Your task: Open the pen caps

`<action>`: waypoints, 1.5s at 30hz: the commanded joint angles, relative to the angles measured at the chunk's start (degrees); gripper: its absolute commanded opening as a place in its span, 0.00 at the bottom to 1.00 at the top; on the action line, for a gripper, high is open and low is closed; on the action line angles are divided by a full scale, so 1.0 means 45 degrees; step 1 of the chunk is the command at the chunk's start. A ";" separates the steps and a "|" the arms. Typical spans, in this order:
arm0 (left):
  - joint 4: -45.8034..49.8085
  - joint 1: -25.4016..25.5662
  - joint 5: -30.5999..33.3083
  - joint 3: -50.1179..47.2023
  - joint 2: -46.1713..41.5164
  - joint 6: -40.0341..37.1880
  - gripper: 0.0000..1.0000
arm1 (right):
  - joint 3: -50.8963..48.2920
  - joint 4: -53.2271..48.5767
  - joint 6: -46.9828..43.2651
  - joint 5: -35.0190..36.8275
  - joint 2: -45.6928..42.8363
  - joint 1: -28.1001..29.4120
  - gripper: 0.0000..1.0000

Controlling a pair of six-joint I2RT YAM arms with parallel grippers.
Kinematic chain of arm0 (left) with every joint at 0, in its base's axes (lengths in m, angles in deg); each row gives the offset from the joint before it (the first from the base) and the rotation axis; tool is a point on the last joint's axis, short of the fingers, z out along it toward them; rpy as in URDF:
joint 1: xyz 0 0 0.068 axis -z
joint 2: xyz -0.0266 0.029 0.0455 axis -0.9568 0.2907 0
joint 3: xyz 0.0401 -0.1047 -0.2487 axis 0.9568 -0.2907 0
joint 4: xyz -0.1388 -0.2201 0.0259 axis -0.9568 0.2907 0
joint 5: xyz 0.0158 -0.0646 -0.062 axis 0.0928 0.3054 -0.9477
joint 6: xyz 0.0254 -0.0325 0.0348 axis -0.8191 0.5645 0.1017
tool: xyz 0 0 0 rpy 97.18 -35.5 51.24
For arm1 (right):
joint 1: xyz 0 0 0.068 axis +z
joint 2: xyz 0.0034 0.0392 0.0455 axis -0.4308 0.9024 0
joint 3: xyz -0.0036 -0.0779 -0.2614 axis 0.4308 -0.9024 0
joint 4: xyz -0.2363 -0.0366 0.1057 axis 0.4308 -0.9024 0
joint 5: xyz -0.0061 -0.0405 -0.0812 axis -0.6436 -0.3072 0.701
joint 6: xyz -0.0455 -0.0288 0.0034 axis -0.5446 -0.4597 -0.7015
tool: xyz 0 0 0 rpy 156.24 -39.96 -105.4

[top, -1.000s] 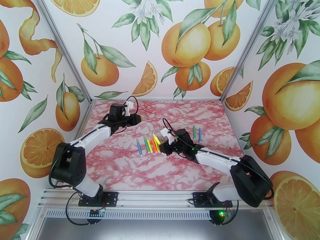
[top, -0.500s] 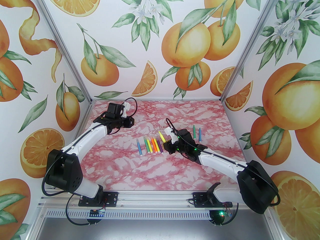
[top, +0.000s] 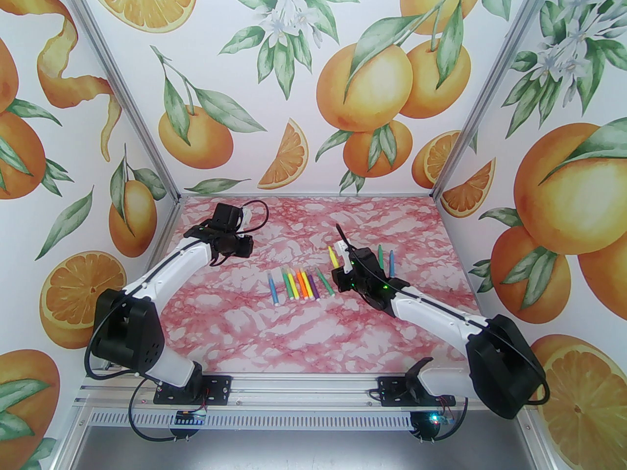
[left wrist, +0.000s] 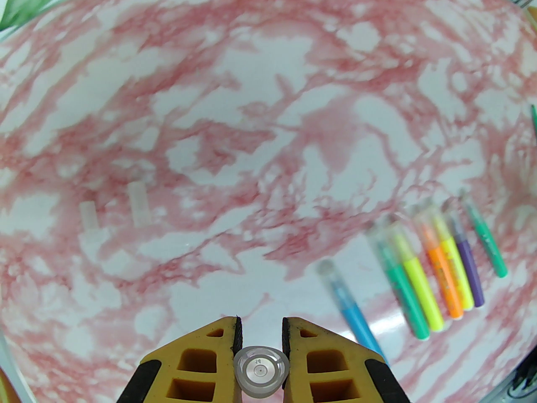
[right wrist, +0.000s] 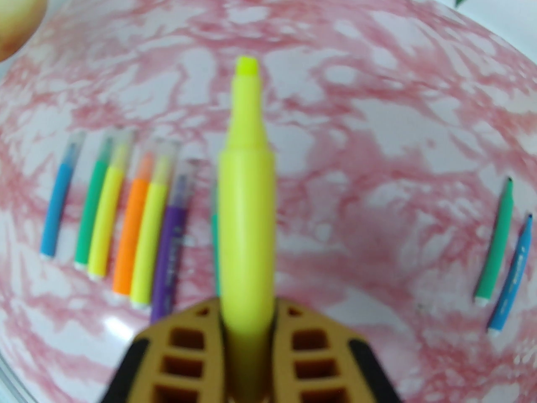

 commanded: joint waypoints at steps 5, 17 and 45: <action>0.0487 -0.0003 0.1435 0.0500 0.0912 -0.0320 0.00 | 0.0751 -0.1020 0.0472 0.2219 0.0318 -0.0444 0.00; 0.0609 -0.0008 0.2238 0.0766 0.2322 -0.0569 0.00 | 0.1635 -0.1930 0.0962 0.3032 0.1551 -0.1122 0.00; 0.0578 -0.0449 0.1703 0.1611 0.5233 -0.0647 0.03 | 0.4228 -0.4373 0.1463 0.0783 0.5074 -0.3171 0.00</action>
